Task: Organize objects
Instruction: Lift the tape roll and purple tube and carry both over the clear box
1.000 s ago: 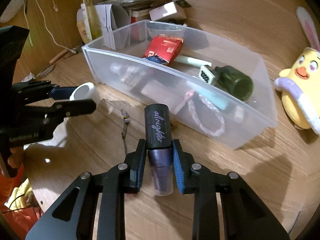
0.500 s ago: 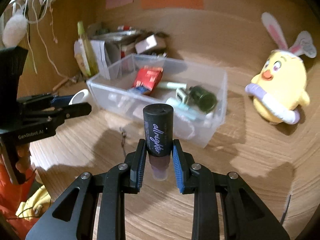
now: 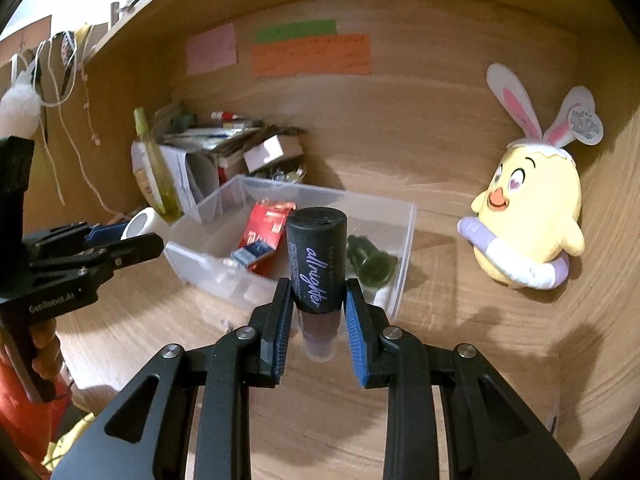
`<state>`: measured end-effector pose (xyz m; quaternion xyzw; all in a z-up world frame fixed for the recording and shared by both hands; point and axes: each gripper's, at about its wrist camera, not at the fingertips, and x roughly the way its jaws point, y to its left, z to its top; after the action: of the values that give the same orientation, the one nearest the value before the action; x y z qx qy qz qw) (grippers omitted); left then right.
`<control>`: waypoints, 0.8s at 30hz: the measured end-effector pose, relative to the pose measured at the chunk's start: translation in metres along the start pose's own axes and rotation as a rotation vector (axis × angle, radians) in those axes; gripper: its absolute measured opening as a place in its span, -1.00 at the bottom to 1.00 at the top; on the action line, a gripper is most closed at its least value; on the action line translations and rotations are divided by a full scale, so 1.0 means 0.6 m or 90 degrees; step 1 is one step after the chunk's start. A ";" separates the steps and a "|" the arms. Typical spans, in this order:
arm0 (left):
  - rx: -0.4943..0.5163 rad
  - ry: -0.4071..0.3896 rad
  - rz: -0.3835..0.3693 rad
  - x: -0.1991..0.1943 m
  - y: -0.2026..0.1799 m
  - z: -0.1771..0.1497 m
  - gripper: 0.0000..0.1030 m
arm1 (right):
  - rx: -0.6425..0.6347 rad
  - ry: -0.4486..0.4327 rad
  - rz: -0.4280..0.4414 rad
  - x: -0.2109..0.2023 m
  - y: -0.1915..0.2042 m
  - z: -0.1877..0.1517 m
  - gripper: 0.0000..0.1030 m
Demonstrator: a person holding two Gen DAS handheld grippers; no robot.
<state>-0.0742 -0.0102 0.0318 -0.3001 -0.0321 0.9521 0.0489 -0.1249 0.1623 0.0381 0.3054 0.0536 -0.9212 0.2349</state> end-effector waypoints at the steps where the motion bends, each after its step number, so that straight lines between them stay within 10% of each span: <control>1: 0.000 -0.002 0.000 0.002 0.001 0.005 -0.24 | 0.002 -0.001 0.000 0.003 -0.001 0.004 -0.55; 24: -0.033 0.044 0.018 0.120 0.038 0.051 -0.24 | 0.008 0.017 -0.044 0.109 -0.019 0.068 -0.55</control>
<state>-0.1519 -0.0257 0.0137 -0.3347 -0.0507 0.9405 0.0284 -0.1982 0.1365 0.0322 0.3172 0.0616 -0.9250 0.2002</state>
